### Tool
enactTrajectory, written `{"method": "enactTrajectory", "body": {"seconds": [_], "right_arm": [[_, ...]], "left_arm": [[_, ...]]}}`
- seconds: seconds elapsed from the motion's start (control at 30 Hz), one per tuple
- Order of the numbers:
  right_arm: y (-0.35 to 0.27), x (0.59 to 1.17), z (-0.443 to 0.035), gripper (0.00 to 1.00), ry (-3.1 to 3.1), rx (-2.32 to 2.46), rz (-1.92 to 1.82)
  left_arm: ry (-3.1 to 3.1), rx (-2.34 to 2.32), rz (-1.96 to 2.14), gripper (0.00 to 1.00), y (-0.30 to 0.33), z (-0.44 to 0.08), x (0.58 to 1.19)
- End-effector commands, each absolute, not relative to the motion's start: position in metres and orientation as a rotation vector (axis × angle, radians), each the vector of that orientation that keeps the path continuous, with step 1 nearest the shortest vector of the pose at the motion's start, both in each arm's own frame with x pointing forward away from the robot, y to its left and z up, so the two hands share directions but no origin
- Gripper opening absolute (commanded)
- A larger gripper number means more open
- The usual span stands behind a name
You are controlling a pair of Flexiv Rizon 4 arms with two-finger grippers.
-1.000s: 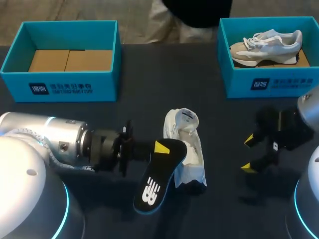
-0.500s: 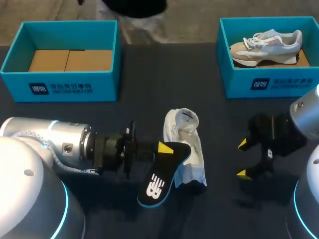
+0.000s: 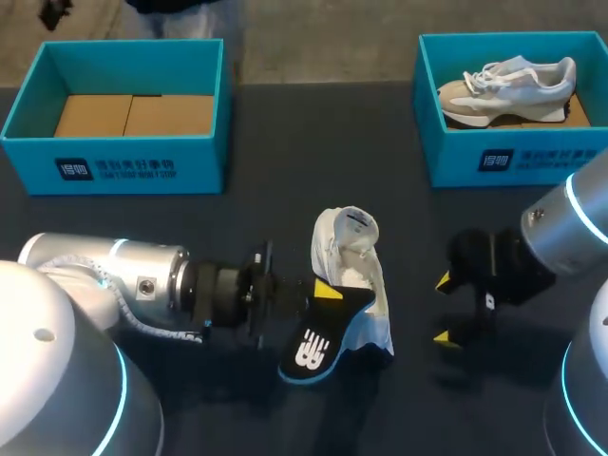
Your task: Take the shoe out of the shoebox, open the shoe tongue, remove and reinsert the insole, then place the shoe into the shoebox
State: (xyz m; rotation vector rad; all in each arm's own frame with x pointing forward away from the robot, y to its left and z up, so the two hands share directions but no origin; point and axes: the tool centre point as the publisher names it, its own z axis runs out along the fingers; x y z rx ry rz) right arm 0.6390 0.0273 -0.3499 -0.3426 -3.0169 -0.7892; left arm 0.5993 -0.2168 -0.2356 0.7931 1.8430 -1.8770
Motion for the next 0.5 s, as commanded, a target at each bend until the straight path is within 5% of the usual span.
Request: {"method": "enactTrajectory", "body": {"seconds": [0.03, 0.5], "right_arm": [[0.041, 0.652, -0.361, 1.0, -3.013, -0.334, -0.764], [0.056, 0.668, -0.36, 1.0, -2.995, -0.368, -0.638]], "left_arm": [[1.845, 0.753, -1.889, 0.0, -0.23, -0.244, 0.601], [1.851, 0.769, -1.886, 0.0, -0.236, -0.261, 0.607]]}}
